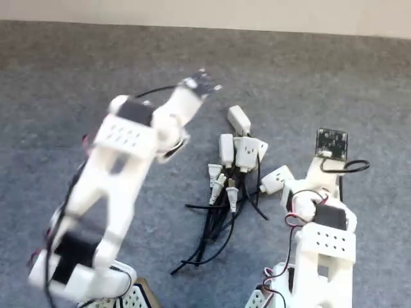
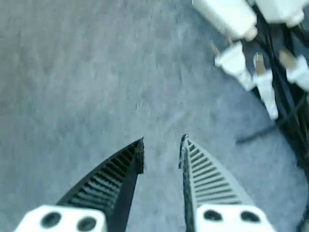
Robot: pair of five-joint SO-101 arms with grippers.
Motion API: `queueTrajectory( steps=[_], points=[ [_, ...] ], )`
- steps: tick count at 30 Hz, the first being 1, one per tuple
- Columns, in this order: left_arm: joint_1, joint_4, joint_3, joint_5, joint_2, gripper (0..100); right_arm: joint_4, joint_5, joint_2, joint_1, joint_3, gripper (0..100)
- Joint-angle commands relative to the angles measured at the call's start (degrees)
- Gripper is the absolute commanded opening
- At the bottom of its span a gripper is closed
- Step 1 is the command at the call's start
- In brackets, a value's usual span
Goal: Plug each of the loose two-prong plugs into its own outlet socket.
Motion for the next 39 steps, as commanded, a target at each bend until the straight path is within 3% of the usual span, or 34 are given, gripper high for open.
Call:
queueTrajectory(
  steps=[1, 8, 16, 21, 31, 39],
  points=[
    [3.3, 0.4, -15.6, -0.5, 15.0, 14, -9.5, -1.0, 0.5, -0.3, 6.5, 5.7],
    [8.0, 0.9, -31.5, -0.3, 31.3, 14, -12.0, -0.6, 0.5, -5.8, 11.2, 5.7],
    [13.6, 4.3, -38.5, -0.1, 37.1, 14, -12.0, -0.5, 0.5, -8.1, 11.6, 5.7],
    [15.3, 4.0, -42.0, 6.0, 39.5, 19, -12.0, -0.5, 0.5, -8.1, 11.6, 5.7],
    [14.3, 3.9, -44.7, 12.0, 48.8, 23, -12.0, -0.5, 0.5, -8.7, 11.6, 5.7],
    [5.6, 6.2, -44.7, 12.0, 46.9, 23, -12.0, -0.5, 0.5, -8.7, 11.7, 5.7]
  ],
)
